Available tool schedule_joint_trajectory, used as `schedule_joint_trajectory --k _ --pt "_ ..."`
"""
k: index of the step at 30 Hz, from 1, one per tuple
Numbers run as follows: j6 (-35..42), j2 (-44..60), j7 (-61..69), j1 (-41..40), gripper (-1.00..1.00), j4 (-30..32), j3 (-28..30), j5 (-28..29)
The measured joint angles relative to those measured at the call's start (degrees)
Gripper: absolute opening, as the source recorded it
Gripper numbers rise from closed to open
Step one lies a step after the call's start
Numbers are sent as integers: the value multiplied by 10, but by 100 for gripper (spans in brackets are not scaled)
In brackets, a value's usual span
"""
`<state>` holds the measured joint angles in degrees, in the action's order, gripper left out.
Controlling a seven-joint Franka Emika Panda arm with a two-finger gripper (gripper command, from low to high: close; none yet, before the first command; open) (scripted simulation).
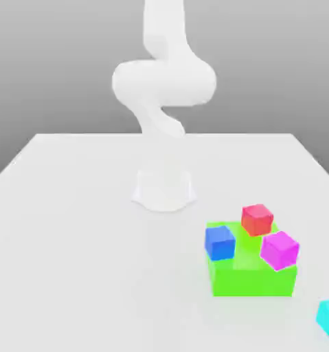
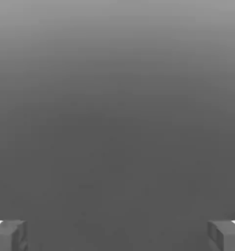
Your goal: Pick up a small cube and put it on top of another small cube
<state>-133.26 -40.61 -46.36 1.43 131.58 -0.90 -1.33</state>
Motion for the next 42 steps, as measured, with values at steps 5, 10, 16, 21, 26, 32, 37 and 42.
schedule_joint_trajectory --k 5,10,16,21,26,32,37,42 --pt "-30 107 -14 26 0 -4 -25 -23" --pt "-59 210 -37 48 0 -8 -58 -33" --pt "-95 335 -83 73 0 -13 -102 -19" --pt "-125 441 -138 119 0 -16 -121 19" --pt "-154 547 -202 161 0 -21 -122 68" --pt "-209 673 -262 219 0 -35 -96 121" --pt "-238 711 -271 230 -100 -44 -82 132" --pt "-230 701 -268 228 -100 -41 -86 129"
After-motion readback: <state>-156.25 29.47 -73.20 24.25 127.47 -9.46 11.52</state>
